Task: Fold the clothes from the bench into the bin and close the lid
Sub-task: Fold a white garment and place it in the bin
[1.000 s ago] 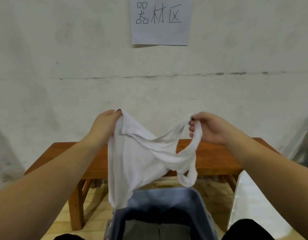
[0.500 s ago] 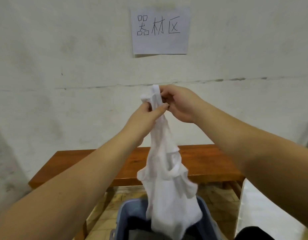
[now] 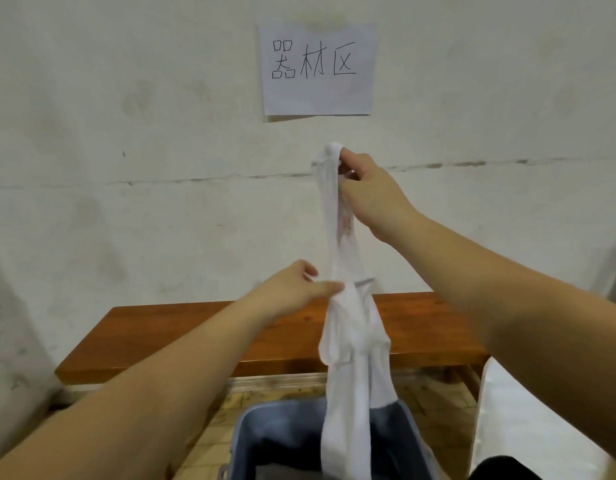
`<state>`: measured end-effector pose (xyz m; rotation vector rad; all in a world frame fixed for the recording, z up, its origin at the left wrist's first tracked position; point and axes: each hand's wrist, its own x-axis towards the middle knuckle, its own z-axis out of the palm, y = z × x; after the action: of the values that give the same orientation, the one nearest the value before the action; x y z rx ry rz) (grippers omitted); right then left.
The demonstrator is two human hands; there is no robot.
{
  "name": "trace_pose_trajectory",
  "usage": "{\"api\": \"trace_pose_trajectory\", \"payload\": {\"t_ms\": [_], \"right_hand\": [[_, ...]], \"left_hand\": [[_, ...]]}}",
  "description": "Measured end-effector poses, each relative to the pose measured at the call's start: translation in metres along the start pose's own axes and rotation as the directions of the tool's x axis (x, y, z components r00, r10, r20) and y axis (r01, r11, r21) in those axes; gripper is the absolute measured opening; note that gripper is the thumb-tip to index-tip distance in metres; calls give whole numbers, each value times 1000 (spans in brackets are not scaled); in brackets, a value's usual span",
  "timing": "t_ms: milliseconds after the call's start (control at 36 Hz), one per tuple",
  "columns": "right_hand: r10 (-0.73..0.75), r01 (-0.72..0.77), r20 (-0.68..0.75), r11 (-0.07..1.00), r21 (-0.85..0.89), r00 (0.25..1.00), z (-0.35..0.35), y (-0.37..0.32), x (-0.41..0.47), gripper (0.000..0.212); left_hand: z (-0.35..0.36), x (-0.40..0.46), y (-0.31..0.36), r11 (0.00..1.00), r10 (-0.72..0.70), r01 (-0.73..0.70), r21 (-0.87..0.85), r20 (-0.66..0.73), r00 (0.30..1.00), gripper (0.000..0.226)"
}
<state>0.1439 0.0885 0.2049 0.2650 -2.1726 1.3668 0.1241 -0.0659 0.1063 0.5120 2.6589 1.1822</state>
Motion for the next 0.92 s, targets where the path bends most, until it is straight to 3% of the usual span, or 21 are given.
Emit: {"api": "trace_pose_trajectory", "payload": {"t_ms": [83,250,417,472,583,639,750,833,889,917], "right_hand": [[-59,55,-35,992,-110,998,1,0,4,35],[-142,118,-76,959,-256,987,4,7,12,31],[-168,104,-143,922,-372,975,18,16,17,33],[-173,87,-173,905,-415,970,22,15,18,39],[-182,42,-252,879,-475,950,24,13,21,43],[-182,10,-322,883,-470,929,19,14,24,44],[-136,-28,-410,929,-369,902,-3,24,32,40],[-78,-44,-411,959,-278,908,-20,35,34,19],[-55,-79,-418,951,-297,907,-28,43,33,10],[-29,-110,-420,946,-303,907,-31,47,33,10]], "left_hand": [[15,-3,-6,999,-35,35,-14,36,999,38],[36,-7,9,989,-60,75,-124,121,991,62],[62,-5,19,987,-150,142,-69,-138,979,96],[62,-1,19,985,-171,160,-68,-211,962,87],[56,17,12,987,-144,158,20,-311,939,40],[50,22,4,984,-142,169,53,-334,932,28],[29,17,-11,974,-59,132,186,-356,933,25],[5,12,-17,949,-12,133,286,-387,922,24],[-16,11,-15,963,-55,150,224,-382,923,26],[-26,10,-12,983,-105,151,104,-357,928,28]]}}
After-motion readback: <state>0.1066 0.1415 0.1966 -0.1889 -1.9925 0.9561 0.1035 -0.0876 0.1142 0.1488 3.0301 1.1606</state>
